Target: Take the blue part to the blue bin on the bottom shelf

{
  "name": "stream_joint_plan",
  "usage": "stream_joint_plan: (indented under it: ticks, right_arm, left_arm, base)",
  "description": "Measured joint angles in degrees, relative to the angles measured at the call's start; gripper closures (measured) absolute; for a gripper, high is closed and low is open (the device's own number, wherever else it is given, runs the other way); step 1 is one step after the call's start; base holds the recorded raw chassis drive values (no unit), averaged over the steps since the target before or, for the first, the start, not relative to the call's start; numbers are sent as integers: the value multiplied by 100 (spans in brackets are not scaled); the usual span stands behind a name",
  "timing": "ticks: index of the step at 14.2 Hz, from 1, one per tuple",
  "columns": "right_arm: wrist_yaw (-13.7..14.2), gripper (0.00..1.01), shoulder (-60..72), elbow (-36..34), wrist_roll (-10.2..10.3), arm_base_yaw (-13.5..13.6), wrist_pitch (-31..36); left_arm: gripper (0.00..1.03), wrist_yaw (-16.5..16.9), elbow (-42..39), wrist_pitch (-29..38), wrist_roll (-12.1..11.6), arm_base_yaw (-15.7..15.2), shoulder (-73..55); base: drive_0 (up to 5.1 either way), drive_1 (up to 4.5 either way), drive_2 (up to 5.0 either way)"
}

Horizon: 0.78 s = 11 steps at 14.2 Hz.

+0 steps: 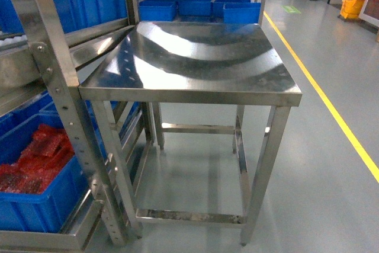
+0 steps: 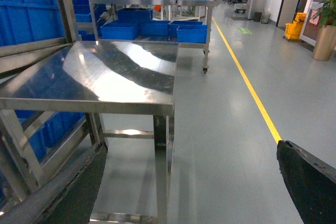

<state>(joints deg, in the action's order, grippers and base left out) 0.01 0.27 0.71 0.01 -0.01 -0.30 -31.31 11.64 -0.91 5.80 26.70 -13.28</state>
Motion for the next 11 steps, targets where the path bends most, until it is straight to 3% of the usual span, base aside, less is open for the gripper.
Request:
stream_joint_plan:
  ticks: [3, 8, 11]
  right_arm:
    - [0, 3, 0, 0, 0, 0, 0]
    - [0, 3, 0, 0, 2, 0, 9]
    - [4, 3, 0, 0, 0, 0, -2]
  left_arm:
    - [59, 0, 0, 9, 0, 0, 9]
    - [59, 4, 0, 7, 0, 0, 2]
    - [59, 22, 0, 4, 0, 0, 4]
  base:
    - [9, 384, -367]
    - [0, 0, 0]
    - [-473, 236, 236]
